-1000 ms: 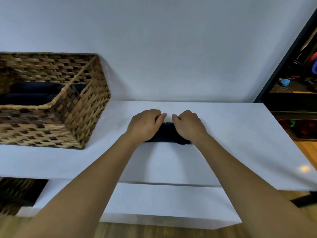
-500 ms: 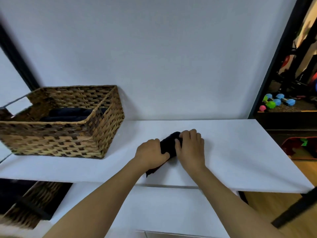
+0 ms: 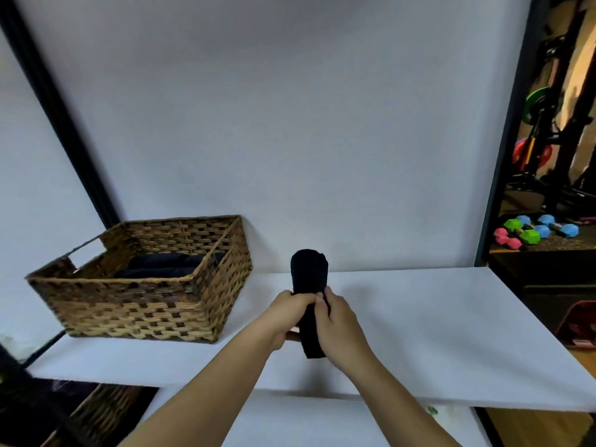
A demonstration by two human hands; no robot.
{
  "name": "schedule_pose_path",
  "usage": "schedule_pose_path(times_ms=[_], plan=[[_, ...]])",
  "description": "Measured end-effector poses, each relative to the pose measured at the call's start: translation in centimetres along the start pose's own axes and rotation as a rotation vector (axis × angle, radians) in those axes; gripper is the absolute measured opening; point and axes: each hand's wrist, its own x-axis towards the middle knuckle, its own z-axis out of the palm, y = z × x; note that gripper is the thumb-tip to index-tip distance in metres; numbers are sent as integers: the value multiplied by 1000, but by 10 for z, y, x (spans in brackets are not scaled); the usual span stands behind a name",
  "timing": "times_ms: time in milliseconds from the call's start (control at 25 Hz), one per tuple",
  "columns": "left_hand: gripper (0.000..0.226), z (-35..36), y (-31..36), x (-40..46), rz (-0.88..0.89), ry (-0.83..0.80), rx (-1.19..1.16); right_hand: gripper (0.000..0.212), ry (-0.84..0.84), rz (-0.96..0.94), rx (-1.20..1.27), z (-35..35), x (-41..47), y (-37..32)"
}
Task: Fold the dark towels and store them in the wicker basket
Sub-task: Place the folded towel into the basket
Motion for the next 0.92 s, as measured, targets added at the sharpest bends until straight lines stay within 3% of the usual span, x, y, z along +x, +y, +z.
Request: schedule_pose_path(times_ms=[40,200,320,400,480,560,640,800,880,920], plan=[[36,-9,8,-5,14,-17,-26,30,-25,-31,-5,3,2,-11],[36,-50,36,-22,149,67,-22,78,-168,-161,117,22,11,-52],[22,-95,44,-34,381,168,110,56,-218,-198,358,31,26,-91],[23,-134,38,-39,722,321,497,40,-231,-174,417,37,41,-116],[51,-177,39,-40,1086,530,1066,38,-355,-182,414,48,59,-134],[61,-221,54,-40,1211,568,1481,36,-535,-244,347,65,76,-150],[60,-271,71,-36,1159,464,1553,40,-661,-275,267,91,96,-166],[55,-361,90,-18,821,267,1313,50,-793,-163,221,148,146,-191],[58,-387,90,2,725,239,1235,45,-770,-96,182,167,169,-201],[59,-403,86,17,691,241,1204,38,-701,-138,44,182,182,-206]])
